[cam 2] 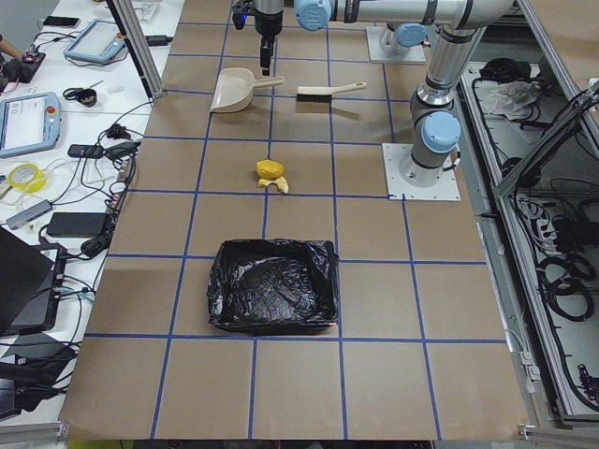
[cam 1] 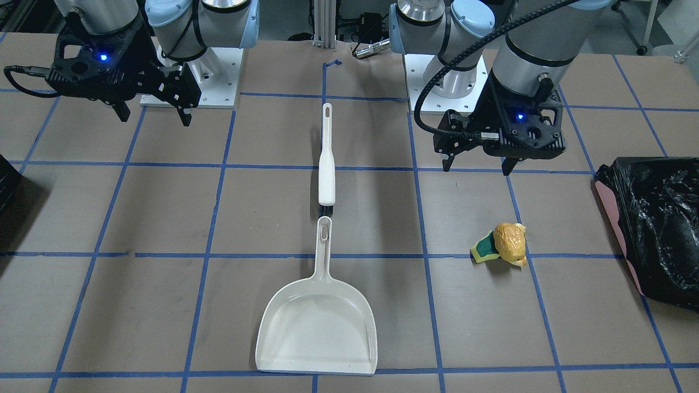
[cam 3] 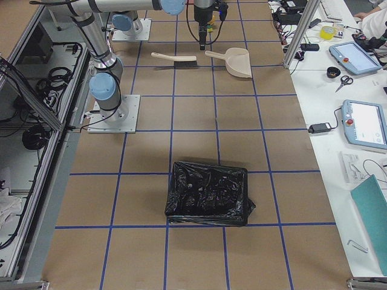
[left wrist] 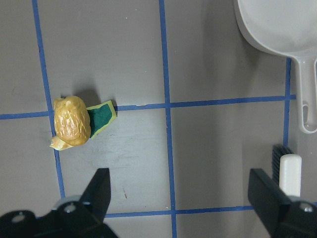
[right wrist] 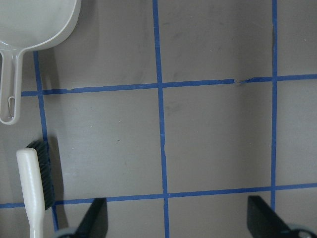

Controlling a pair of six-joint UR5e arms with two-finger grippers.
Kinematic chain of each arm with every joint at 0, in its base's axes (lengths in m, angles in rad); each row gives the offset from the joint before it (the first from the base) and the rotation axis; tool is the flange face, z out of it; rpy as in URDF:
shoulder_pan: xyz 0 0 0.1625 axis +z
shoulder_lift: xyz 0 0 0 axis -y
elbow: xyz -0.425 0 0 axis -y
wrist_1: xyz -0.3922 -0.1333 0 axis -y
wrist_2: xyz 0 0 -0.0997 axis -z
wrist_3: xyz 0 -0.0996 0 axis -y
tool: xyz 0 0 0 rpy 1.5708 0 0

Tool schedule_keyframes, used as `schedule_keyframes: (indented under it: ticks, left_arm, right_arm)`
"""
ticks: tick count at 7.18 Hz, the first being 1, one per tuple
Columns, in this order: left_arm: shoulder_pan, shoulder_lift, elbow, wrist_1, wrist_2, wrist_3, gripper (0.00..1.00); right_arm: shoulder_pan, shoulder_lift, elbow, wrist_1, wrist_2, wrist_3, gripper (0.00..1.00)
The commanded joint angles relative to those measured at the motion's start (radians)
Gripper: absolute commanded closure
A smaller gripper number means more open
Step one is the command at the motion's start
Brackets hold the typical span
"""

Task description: Sweep and dump trash in nearest bin

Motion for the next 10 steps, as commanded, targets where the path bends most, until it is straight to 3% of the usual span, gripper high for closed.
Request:
schedule_keyframes:
  ticks: [1,10]
  left_arm:
    - [0.000,0.006,-0.001,-0.001,0.002,0.000,0.00]
    - [-0.002,0.015,-0.011,-0.007,0.007,-0.001,0.00]
  right_arm:
    - [-0.001,-0.018,0.001,0.013,-0.009,-0.005,0.00]
    - [-0.001,-0.058,0.001,0.017,0.000,0.000,0.00]
